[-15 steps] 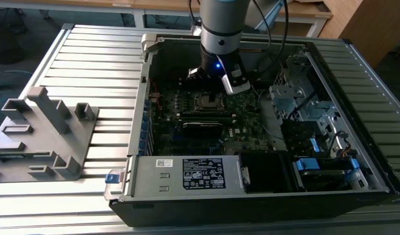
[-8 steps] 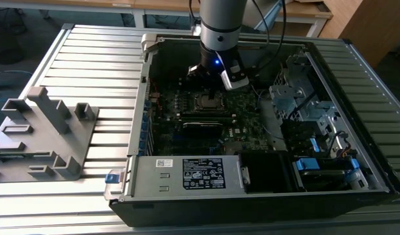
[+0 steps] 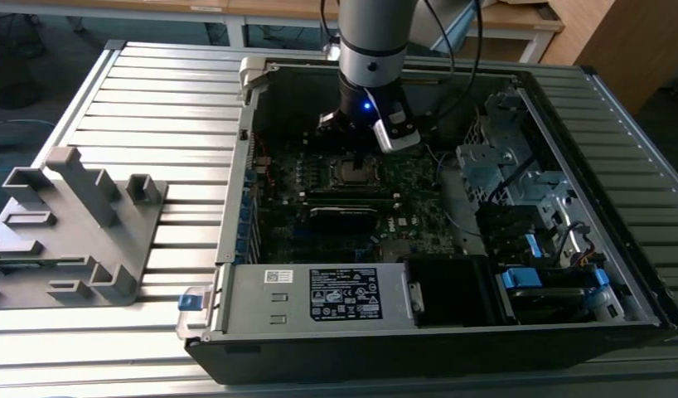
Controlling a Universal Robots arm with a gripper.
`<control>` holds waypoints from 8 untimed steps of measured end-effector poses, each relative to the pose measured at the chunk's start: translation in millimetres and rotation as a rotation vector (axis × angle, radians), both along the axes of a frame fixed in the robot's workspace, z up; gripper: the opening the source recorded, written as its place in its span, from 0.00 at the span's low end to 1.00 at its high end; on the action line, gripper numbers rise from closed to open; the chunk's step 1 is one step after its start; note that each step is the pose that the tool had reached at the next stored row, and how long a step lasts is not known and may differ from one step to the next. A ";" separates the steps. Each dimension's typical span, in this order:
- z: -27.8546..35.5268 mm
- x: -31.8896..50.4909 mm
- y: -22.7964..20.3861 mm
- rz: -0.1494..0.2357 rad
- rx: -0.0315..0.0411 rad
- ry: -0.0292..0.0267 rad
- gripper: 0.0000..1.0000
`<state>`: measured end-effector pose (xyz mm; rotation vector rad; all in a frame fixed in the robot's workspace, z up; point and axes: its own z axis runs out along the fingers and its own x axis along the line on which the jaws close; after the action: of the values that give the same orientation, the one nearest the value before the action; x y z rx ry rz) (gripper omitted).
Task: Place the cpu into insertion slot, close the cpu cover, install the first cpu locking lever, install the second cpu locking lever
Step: 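Install the second cpu locking lever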
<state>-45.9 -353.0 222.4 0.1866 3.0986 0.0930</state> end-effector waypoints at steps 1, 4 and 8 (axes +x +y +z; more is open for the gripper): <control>-0.4 0.0 1.2 0.000 -0.0008 0.0000 0.11; -1.1 0.0 3.5 0.000 -0.0038 0.0000 0.11; -1.6 0.0 3.9 0.000 -0.0063 -0.0001 0.11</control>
<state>-45.9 -349.0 220.8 0.1869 3.0984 0.0833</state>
